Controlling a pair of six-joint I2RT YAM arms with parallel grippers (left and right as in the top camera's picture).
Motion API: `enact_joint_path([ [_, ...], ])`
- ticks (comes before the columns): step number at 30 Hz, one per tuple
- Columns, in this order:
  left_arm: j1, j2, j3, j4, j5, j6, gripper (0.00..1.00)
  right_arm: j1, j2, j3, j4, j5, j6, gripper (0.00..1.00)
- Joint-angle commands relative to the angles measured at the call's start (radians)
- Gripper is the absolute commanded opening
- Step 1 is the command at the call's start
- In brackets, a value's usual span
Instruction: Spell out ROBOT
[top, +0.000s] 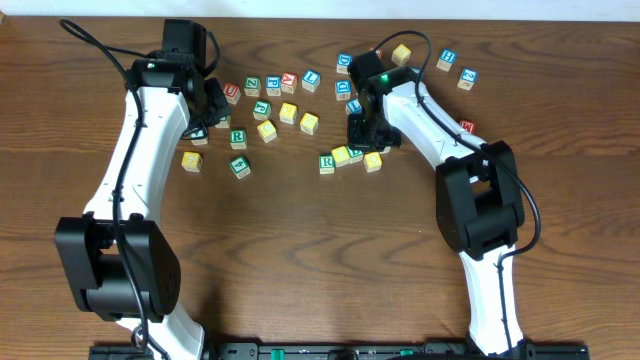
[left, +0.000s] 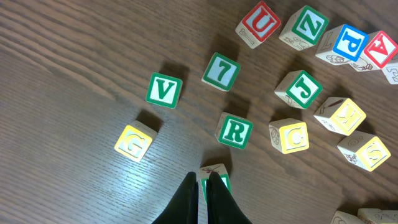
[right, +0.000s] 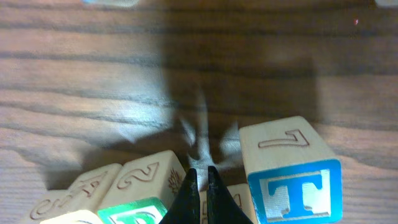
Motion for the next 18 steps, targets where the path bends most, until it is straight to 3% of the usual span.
enact_joint_path([
  [1,0.000,-0.014,0.008,-0.005,-0.016,-0.006,0.07,-0.003,0.019,0.013,0.031,0.012,0.037,0.01],
  [18,0.000,-0.014,0.007,-0.005,-0.016,-0.005,0.07,0.038,0.019,0.028,0.182,-0.022,-0.100,0.06],
])
